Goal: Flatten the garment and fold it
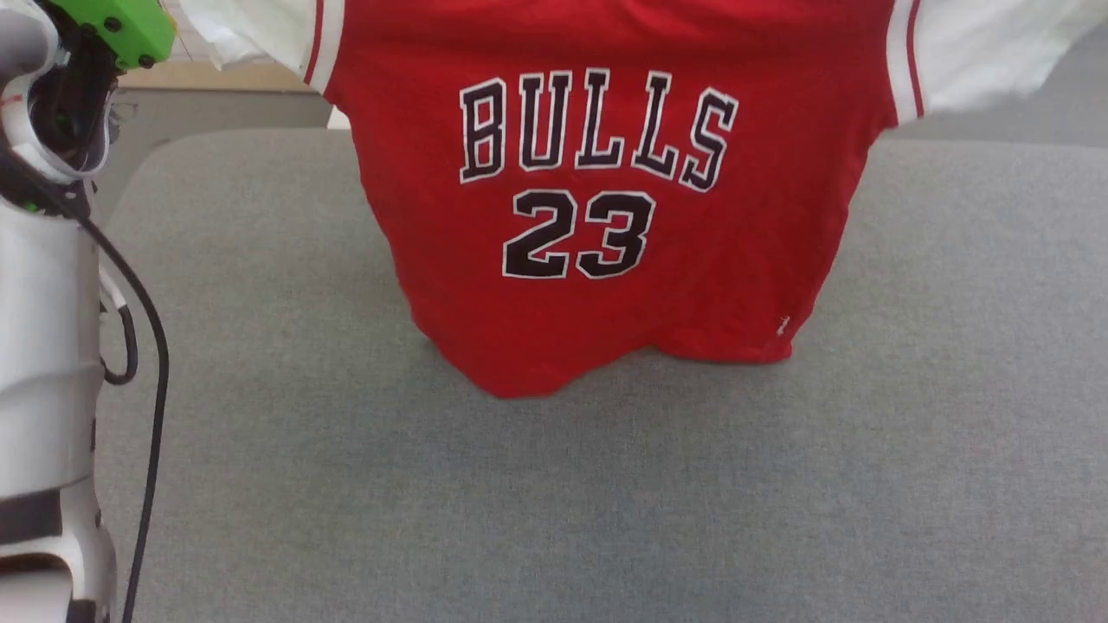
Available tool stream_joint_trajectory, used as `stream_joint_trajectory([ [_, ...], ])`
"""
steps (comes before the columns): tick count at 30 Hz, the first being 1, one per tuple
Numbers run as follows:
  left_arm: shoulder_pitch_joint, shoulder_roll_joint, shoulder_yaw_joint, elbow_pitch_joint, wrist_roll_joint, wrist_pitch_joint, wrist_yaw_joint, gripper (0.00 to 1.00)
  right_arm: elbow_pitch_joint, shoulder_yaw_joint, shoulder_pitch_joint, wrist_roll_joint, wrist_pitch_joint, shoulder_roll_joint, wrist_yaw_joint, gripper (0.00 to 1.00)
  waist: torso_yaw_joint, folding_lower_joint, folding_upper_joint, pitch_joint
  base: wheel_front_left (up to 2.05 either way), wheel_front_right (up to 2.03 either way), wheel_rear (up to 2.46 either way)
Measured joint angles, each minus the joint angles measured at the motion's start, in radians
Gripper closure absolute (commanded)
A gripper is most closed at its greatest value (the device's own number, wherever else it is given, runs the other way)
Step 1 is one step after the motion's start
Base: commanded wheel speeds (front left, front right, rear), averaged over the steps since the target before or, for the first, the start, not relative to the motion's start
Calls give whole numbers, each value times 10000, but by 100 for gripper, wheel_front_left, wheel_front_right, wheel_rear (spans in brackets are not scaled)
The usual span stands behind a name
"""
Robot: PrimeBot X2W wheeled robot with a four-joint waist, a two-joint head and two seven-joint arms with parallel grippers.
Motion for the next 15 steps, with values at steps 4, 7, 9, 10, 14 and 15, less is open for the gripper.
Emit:
stream_joint_trajectory([
  [4,-719,98,-232,426,330,54,-4,100,663,58,-1155,0,360,332,2,100,-33,0,0,425,0,0,0],
  [7,-1627,146,-430,790,631,-19,-8,100,1252,84,-2296,-117,529,543,0,100,-68,0,0,887,0,0,0],
  [9,-2256,157,-546,999,790,-169,-8,100,1659,82,-3089,-282,587,660,0,100,-94,0,0,1224,0,0,0],
  [10,-2633,171,-633,1106,1005,-234,-10,100,1887,98,-3575,-405,619,715,0,100,-111,0,0,1430,0,0,0],
  [14,-4136,155,-882,1390,1492,-731,-10,100,2823,-128,-5567,-1012,487,1093,0,100,-175,1,0,2247,0,0,0],
  [15,-4484,104,-907,1492,1592,-861,-8,100,3026,-209,-6008,-1166,389,1197,0,100,-190,1,0,2430,0,0,0],
])
